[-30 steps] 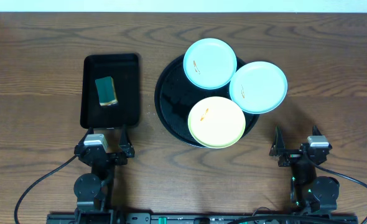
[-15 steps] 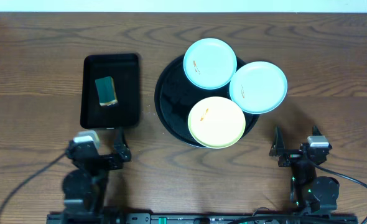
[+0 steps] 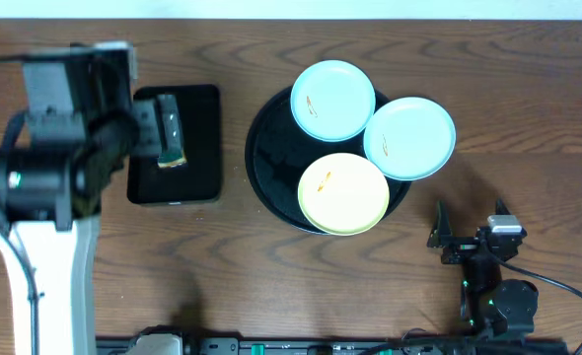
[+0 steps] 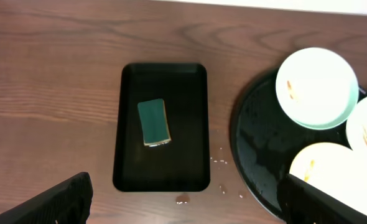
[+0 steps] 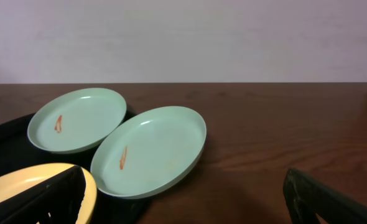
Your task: Clean dirty plates on tray and stack at the side
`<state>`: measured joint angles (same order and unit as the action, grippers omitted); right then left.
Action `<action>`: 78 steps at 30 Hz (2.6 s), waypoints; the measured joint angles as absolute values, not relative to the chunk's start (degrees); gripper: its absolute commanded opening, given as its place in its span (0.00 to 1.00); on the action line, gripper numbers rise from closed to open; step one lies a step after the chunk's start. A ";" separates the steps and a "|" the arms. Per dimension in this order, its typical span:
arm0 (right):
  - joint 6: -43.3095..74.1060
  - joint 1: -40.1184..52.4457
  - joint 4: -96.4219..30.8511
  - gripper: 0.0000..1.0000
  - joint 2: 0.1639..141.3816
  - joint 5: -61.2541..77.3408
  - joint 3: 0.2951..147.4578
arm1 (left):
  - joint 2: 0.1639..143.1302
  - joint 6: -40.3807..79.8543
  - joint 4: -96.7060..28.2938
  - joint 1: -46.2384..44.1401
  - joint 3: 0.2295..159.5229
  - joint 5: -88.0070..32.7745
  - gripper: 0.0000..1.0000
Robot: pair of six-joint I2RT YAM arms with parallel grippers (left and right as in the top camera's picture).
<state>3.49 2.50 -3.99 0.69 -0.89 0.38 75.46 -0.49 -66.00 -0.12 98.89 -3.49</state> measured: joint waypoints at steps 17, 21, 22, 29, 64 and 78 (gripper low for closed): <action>3.51 2.50 -3.97 0.99 0.69 -0.89 0.38 | 105.25 6.00 -67.64 6.46 95.81 -2.57 0.84; 3.51 2.50 -3.97 0.99 0.69 -0.89 0.38 | 109.91 6.00 -65.56 6.50 95.81 -4.14 0.84; 3.51 2.50 -3.99 0.99 0.69 -0.89 0.38 | 110.87 6.00 -64.90 6.55 95.81 -4.25 0.84; 3.51 2.50 -3.99 0.99 0.69 -0.89 0.38 | 118.76 6.00 -61.78 7.70 95.81 -4.36 0.84; 3.51 2.50 -3.99 0.99 0.69 -0.89 0.38 | 125.47 6.15 -44.93 7.81 92.40 -4.16 0.34; 3.51 2.50 -3.97 0.99 0.69 -0.89 0.38 | 102.24 5.67 -50.57 7.81 92.73 -10.41 0.08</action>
<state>3.51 2.50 -3.97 0.69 -0.89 0.38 102.24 5.67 -50.57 7.81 92.73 -10.41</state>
